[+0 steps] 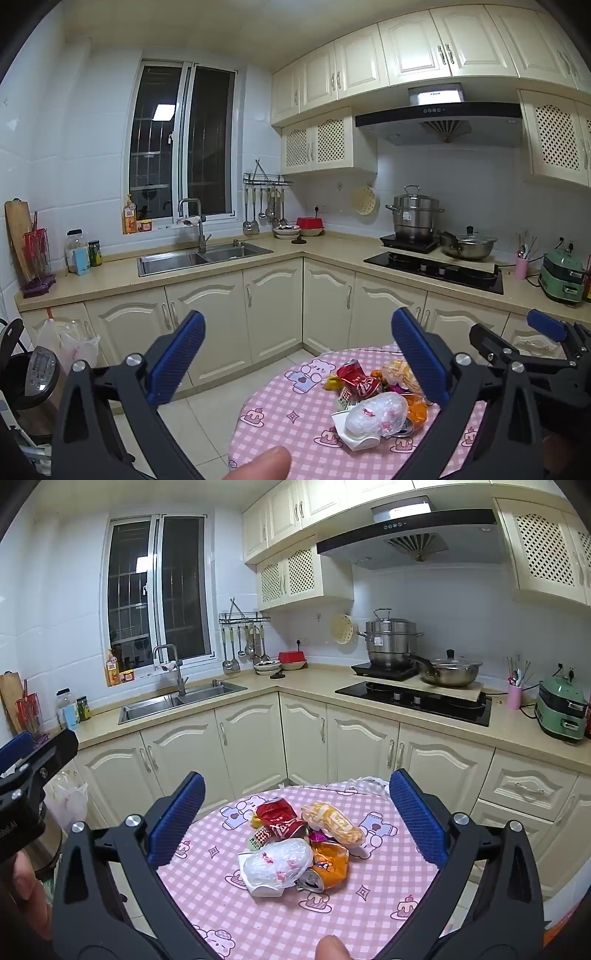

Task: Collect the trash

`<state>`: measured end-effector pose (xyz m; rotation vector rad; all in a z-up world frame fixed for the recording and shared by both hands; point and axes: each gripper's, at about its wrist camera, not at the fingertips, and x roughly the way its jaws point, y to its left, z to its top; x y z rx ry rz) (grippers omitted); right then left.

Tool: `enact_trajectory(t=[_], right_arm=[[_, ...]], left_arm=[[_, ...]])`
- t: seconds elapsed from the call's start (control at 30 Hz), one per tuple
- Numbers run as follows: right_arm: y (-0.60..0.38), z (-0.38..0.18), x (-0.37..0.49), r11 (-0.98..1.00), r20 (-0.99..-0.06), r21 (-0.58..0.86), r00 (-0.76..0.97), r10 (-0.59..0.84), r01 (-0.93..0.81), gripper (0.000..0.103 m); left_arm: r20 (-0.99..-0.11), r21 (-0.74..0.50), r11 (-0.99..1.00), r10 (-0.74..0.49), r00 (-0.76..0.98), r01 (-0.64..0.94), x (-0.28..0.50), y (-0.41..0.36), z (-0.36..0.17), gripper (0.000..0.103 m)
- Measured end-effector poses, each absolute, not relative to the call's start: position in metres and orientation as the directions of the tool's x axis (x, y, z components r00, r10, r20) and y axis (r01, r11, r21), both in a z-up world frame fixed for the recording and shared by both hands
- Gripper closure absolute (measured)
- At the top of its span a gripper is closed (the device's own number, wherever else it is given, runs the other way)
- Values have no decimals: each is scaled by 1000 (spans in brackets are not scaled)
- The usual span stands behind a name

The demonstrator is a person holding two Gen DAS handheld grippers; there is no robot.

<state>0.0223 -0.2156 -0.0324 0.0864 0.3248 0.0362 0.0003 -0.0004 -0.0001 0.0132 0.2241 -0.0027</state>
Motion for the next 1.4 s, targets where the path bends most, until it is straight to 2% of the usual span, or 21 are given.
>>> enact_trajectory(t=[0.53,1.4], right_arm=[[-219,-21,29,997,-306,77,951,40,-17,5],[-220,-16,37,997,-302,67,952,44,-25,5]], left_arm=[[-217,2,1000,-22,976,23,10,5,-5,4],[-257,-2,997,-79,963,81,33,-4,-20,4]])
